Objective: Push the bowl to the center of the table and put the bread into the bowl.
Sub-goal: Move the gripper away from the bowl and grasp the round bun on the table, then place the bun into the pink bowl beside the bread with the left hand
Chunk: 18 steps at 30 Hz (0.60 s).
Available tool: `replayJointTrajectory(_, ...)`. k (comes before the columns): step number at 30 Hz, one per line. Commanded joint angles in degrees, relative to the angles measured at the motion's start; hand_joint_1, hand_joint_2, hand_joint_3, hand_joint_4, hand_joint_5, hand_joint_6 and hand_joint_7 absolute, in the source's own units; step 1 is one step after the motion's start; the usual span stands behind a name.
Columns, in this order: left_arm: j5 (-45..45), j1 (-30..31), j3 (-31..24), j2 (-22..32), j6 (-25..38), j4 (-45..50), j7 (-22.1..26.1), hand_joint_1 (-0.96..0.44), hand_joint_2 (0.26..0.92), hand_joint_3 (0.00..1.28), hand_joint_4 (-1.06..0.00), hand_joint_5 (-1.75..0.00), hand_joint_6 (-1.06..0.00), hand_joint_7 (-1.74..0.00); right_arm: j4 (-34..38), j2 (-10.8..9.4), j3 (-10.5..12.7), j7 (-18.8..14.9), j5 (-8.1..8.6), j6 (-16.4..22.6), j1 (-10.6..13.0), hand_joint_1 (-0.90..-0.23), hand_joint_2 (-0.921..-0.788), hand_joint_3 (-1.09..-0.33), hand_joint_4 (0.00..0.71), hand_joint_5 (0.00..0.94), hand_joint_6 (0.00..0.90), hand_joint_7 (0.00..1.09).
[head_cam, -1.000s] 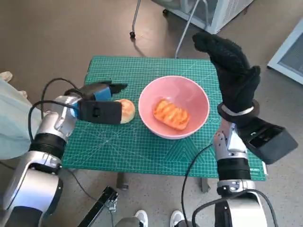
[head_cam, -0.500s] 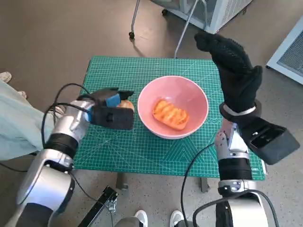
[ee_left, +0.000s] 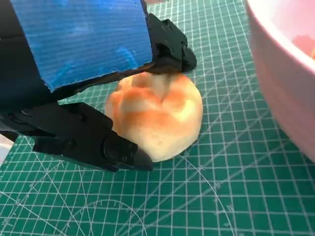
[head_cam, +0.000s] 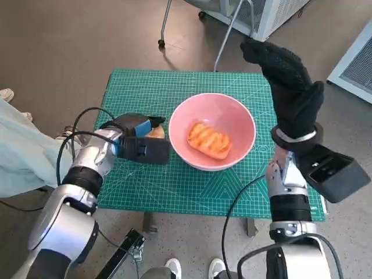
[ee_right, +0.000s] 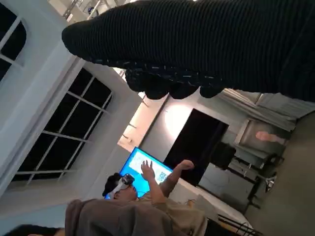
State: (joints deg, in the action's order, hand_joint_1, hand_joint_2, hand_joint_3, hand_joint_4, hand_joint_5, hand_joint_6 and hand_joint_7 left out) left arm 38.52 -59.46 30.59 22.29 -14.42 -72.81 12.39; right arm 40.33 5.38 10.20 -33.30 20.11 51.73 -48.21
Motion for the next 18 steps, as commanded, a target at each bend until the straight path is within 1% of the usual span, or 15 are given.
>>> replayJointTrajectory(1, -0.3, -2.5, -0.9, 2.7, -1.2, 0.3, -0.6, -0.01, 0.92, 0.16, -0.58, -1.16, -0.52, -1.22, -0.3, 0.5, 0.0, -0.2, -0.08, -0.1, 1.5, -0.689, -0.921, -0.783, 0.286, 0.007, -0.001, 0.79)
replayJointTrajectory(3, -0.7, -3.5, -1.5, 3.7, -1.8, 0.9, -0.7, 0.0, 0.92, 0.15, -0.58, -1.21, -0.54, -1.26, -0.3, 0.6, 0.0, -0.2, -0.08, 0.0, 1.5, -0.688, -0.921, -0.782, 0.286, 0.007, -0.001, 0.79)
replayJointTrajectory(6, -1.4, -4.8, -2.6, 5.2, -2.5, 2.0, -1.3, 0.0, 0.92, 0.14, -0.59, -1.24, -0.56, -1.25, -0.2, 0.6, -0.1, 0.0, -0.29, 0.1, 1.4, -0.686, -0.921, -0.783, 0.287, 0.007, -0.001, 0.79)
replayJointTrajectory(13, -3.8, -6.6, -7.0, 8.0, -4.5, 7.6, -4.1, 0.0, 0.921, 0.14, -0.6, -1.23, -0.56, -1.26, -0.1, 0.5, -0.2, 0.1, -0.45, 0.0, 1.2, -0.685, -0.921, -0.789, 0.286, 0.006, -0.001, 0.79)
replayJointTrajectory(14, -4.4, -6.7, -7.9, 8.4, -5.0, 9.5, -4.8, 0.0, 0.921, 0.2, -0.53, -1.29, -0.49, -1.35, 0.0, 0.5, -0.3, 0.1, -0.46, 0.0, 1.2, -0.685, -0.921, -0.789, 0.286, 0.006, -0.001, 0.79)
replayJointTrajectory(18, -6.5, -6.3, -11.4, 9.2, -5.7, 18.6, -6.9, 0.0, 0.921, 0.15, -0.61, -1.21, -0.53, -1.31, 0.0, 0.3, -0.4, 0.0, -0.34, -0.2, 1.1, -0.689, -0.921, -0.788, 0.286, 0.006, -0.001, 0.79)
